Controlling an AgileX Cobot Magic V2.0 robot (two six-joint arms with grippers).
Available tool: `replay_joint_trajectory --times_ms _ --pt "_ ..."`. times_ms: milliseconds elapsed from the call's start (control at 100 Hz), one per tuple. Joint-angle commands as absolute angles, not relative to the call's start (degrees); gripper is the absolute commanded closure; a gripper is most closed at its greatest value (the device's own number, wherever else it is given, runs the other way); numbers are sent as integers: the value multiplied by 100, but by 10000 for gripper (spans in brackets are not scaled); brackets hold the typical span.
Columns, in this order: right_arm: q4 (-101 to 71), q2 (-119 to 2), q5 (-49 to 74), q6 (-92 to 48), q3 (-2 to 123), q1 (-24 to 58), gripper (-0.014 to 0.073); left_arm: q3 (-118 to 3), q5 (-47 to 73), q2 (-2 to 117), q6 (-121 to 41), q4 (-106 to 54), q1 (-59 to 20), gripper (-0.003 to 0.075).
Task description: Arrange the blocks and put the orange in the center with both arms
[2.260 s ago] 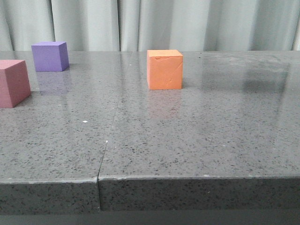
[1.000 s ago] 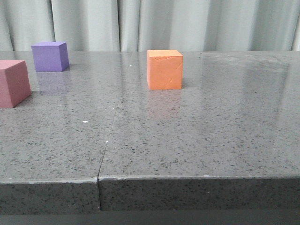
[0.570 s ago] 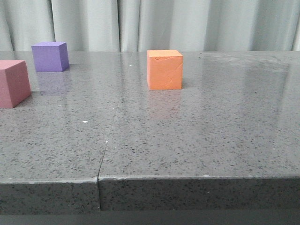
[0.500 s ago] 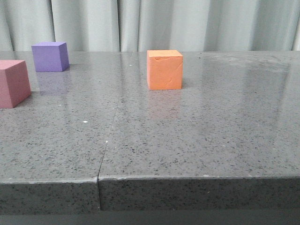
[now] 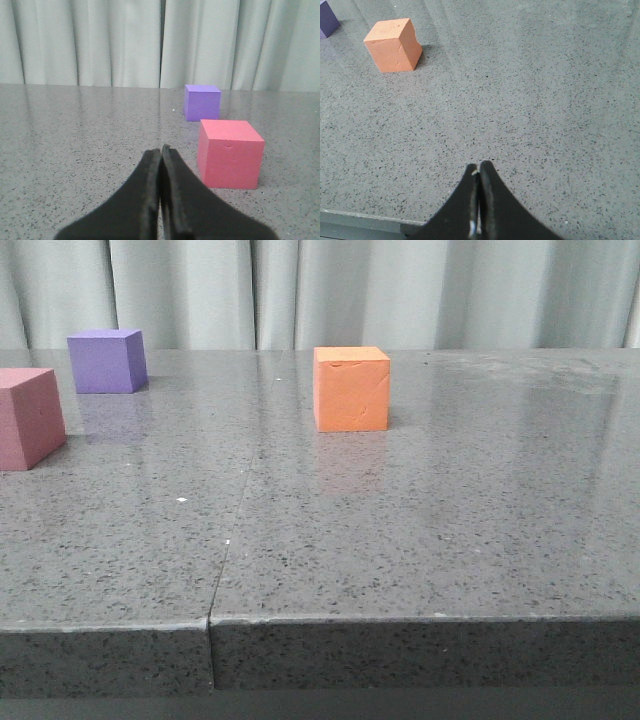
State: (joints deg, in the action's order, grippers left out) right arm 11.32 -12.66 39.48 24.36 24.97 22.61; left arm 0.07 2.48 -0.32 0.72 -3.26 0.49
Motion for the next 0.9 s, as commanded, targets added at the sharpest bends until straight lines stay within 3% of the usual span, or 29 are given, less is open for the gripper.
replay_joint_trajectory --times_ms 0,370,890 --pt "1284 -1311 3428 2388 2579 2229 601 161 -213 -194 78 -796 59 741" --pt "1279 -1311 3445 2388 2580 2229 601 -1005 689 195 78 -925 59 741" --pt "1279 -1311 3445 2388 2580 2229 601 -3185 2413 2793 38 -916 59 740"
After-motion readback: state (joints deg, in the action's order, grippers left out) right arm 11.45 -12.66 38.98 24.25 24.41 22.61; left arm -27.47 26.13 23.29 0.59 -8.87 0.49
